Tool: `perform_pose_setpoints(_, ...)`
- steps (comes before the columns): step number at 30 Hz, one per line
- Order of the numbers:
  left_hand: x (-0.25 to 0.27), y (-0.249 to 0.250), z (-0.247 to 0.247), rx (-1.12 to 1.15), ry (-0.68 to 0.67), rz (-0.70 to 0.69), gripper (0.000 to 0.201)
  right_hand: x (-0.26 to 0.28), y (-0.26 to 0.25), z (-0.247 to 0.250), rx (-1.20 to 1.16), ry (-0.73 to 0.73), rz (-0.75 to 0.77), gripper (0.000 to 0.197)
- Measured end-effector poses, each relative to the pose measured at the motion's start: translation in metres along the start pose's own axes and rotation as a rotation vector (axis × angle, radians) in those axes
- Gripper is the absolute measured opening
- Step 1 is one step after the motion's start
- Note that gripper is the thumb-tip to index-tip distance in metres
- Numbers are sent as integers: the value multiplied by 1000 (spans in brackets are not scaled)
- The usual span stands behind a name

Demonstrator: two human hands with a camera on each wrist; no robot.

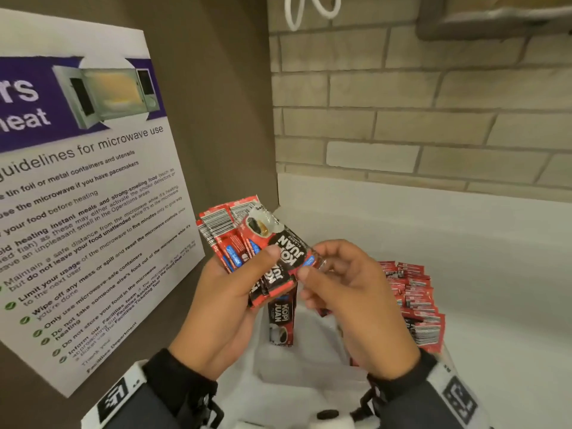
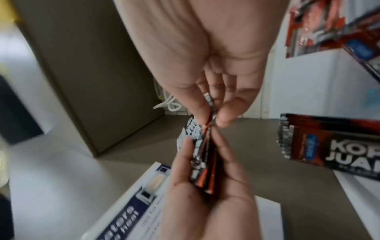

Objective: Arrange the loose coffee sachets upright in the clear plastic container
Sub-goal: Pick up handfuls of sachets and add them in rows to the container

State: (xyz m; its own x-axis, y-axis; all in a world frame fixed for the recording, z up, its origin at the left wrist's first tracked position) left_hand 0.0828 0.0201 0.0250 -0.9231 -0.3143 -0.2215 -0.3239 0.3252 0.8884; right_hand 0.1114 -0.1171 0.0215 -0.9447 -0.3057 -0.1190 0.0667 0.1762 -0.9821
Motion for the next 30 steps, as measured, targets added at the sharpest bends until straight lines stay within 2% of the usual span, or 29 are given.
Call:
perform_pose_setpoints(3,0,5,9,-24,-7,-14,26,-1,-6,9,13,17,31,25)
perform_pose_setpoints(5,0,9,15,-66,-26,-22,30,-3,-10,14,152,35,112,33)
perform_pose_setpoints(7,3,10,19,-120,-66,-4,35,-3,-10,16,177,68,193,39)
perform_pose_setpoints(9,7,8,23,-177,-98,28,37,-3,-8,13,-29,90,189,37)
perform_pose_setpoints(11,11,5,26,-235,-139,71,38,-4,-7,11,-235,74,112,28)
perform_pose_setpoints(13,13,4,32,-293,-164,96,36,-5,-6,13,-273,106,105,20)
perform_pose_setpoints(16,9,7,48,-289,-48,83,34,-4,-10,23,-2,194,238,18)
perform_pose_setpoints(18,6,11,57,-234,45,69,30,-3,-8,23,259,169,266,18)
perform_pose_setpoints(20,5,14,62,-203,87,59,29,-3,0,16,460,102,229,16)
perform_pose_setpoints(22,7,14,62,-202,94,61,29,-4,13,7,571,46,186,20)
perform_pose_setpoints(25,12,9,61,-225,81,69,29,-9,31,-2,720,35,181,29)
perform_pose_setpoints(30,17,-1,61,-227,52,110,30,-15,41,-12,893,14,232,16)
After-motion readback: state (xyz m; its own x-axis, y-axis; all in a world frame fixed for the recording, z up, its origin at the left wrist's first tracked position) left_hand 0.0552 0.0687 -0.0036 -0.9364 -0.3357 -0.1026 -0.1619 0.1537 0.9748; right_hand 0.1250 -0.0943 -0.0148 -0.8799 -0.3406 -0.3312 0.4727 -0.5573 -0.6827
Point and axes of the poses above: each hand's wrist, its own x-axis away from the middle knuckle, its own z-axis out of the back of the hand, y = z × x, the point moved 1 cm from there along -x, towards the middle knuckle, and after that the axes turned 4 degrees about -z, right-handed, at the moved point
